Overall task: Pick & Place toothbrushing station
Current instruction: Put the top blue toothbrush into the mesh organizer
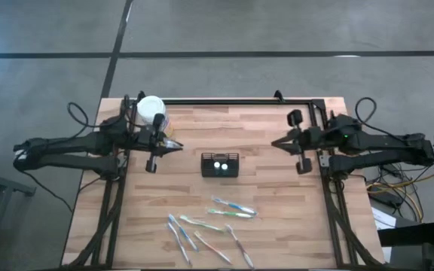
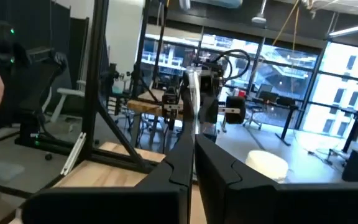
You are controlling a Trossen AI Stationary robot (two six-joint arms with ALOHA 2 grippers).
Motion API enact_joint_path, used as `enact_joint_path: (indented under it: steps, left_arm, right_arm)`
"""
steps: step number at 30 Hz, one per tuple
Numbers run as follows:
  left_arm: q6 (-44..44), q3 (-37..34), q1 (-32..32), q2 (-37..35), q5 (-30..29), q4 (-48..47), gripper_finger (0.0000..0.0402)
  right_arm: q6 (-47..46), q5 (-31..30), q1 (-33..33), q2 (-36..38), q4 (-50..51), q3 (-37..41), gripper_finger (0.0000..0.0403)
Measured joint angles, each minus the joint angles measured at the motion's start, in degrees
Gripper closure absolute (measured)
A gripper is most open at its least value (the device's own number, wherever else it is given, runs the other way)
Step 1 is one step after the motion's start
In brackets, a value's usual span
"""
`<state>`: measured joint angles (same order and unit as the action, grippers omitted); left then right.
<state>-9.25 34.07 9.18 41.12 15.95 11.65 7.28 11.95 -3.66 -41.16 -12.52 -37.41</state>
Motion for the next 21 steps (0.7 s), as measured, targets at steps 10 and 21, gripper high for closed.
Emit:
enact_joint_path:
  steps: [10, 21]
  left_arm:
    - [3.0, -9.0, 2.4, 3.7, 1.1, 13.4, 0.0378]
    - [2.9, -9.7, 3.1, 19.1, 3.1, 28.1, 0.0378]
  right_arm:
    - [-0.3, -1.0, 0.0, 16.2, -0.4, 13.0, 0.039]
    - [-4.2, -4.4, -0.2, 26.7, -9.4, 28.3, 0.039]
